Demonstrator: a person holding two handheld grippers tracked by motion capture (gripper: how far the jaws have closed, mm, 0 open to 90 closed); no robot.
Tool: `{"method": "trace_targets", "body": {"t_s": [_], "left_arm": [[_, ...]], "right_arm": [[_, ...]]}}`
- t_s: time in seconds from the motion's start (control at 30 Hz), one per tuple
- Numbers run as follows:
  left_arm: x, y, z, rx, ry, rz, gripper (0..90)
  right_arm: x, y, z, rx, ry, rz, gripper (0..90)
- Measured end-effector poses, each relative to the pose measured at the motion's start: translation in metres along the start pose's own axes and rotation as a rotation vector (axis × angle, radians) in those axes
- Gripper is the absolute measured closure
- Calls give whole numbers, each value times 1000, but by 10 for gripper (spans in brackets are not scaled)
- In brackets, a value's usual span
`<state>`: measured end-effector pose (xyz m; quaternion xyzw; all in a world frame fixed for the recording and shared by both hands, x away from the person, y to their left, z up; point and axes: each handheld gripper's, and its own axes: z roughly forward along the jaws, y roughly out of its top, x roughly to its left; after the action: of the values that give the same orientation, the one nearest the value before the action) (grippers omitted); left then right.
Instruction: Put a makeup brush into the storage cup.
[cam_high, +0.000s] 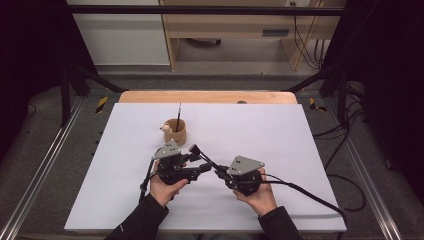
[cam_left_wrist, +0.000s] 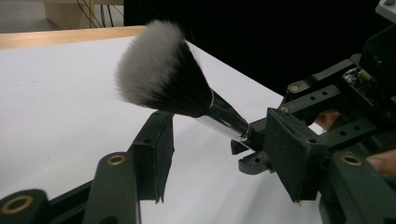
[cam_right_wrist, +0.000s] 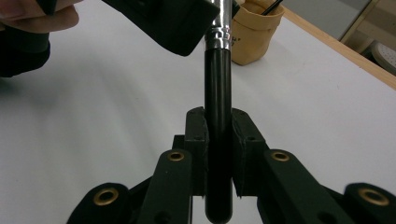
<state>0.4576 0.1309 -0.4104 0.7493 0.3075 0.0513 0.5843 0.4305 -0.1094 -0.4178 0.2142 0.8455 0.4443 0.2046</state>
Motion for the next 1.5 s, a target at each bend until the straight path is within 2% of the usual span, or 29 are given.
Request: {"method": "trace_targets", "body": {"t_s": [0.5,0.83,1.17,1.5], "left_arm": [[1,0,1,-23,-20,-19,581],[2,-1,1,-27,-45,-44,623],[1,-1,-1,-43,-56,-58,618],[0,-1,-2,-56,-86,-67,696]], "right_arm": [[1,-1,2,-5,13,-7,794],[2,-2,3,-10,14,-5,795],[2,-1,3,-20,28,-2,794],[3,-2,5,-13,38,-7,792]]}}
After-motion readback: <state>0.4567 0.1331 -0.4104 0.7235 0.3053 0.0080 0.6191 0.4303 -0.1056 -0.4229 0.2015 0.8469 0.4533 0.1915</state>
